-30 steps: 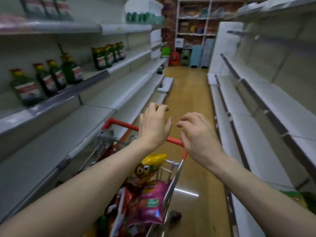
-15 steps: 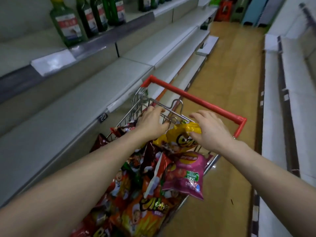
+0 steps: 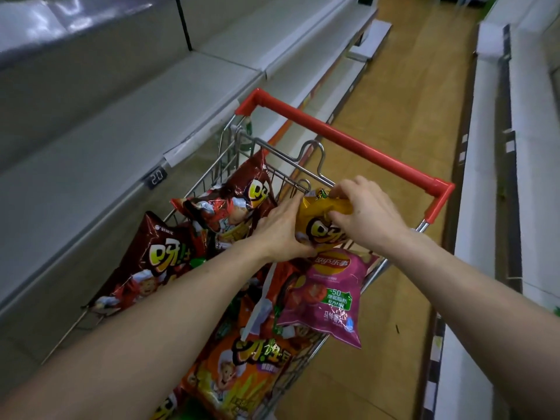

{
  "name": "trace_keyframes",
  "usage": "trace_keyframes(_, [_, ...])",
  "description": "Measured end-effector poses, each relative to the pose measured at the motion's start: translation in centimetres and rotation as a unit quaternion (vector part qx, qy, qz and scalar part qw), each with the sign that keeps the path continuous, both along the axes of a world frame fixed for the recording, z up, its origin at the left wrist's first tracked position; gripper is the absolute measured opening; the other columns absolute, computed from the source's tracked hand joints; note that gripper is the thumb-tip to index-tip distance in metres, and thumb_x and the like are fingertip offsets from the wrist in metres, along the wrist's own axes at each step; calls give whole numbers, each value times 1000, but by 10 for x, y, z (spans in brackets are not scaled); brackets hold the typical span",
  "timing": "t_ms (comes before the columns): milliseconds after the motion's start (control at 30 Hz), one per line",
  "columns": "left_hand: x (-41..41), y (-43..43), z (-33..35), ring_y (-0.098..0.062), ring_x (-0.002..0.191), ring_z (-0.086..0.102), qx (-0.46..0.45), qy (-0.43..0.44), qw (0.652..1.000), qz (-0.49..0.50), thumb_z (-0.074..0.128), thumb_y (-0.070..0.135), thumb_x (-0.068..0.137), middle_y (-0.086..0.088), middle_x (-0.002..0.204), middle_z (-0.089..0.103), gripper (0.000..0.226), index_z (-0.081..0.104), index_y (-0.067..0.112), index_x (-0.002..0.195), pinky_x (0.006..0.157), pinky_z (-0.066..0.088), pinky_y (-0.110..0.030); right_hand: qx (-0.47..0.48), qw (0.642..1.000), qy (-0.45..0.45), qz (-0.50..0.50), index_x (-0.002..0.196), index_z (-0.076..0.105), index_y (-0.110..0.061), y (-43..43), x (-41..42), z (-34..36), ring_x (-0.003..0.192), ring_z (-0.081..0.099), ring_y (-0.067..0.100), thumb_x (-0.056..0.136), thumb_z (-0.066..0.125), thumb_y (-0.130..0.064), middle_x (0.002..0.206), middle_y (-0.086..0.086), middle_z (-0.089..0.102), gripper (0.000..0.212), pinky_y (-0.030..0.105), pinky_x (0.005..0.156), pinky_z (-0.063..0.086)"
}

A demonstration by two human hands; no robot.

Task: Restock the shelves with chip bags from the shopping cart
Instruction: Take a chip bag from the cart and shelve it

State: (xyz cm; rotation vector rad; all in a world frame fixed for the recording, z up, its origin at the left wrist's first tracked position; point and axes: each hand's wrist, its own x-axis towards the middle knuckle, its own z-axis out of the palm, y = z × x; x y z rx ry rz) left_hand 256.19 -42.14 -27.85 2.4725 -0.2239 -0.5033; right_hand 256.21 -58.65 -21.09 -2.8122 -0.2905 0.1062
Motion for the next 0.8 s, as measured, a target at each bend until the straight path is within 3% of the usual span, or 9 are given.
trace_keyframes(133, [2,-1,-4,-27,142,24,5,-7,1000,0,82,46,66,-1,157,21,119,2,29,153,114,23,-51,33,999,-12,16,103,60,-18,-3,1,0,101,52,22,90,64,-23,98,-4,53,15,38,86,44])
trace_keyframes(267, [4,3,7,-26,130,40,-42,-33,998,22,84,46,63,1,144,37,107,19,34,147,106,35,-49,262,962,32,-65,93,62,-17,-9,5,16,87,60,18,91,64,-17,89,-1,62,4,37,76,53])
trace_keyframes(333, [9,8,19,-23,117,50,-77,-20,997,15,84,42,63,3,131,45,98,27,33,142,96,46,-46,300,949,20,-94,93,60,-17,-13,9,22,84,60,18,91,64,-18,86,0,62,5,36,74,53])
trace_keyframes(433, [15,17,37,-20,103,59,-93,12,995,-17,85,31,64,3,115,55,85,36,28,134,85,53,-43,253,965,13,-71,100,56,-20,-14,10,32,92,57,17,92,62,-19,96,-1,59,10,34,77,51])
trace_keyframes(600, [11,26,51,-17,101,62,-146,33,989,-9,83,21,72,-1,112,59,73,38,21,129,88,54,-40,80,994,-15,74,132,51,-26,2,15,59,102,42,15,92,54,-27,108,-2,39,41,31,81,41])
trace_keyframes(700, [6,34,51,-14,101,62,-153,51,987,-19,84,20,71,3,110,59,72,40,22,128,87,55,-36,27,994,-21,108,122,59,-26,10,19,63,98,44,18,93,56,-33,105,-1,40,31,34,79,45])
trace_keyframes(800, [1,43,46,-14,101,64,-169,77,983,-10,87,28,65,4,112,61,79,41,25,129,89,55,-40,27,990,-30,133,108,62,-25,20,22,65,89,49,17,92,60,-29,97,-2,46,16,29,71,41])
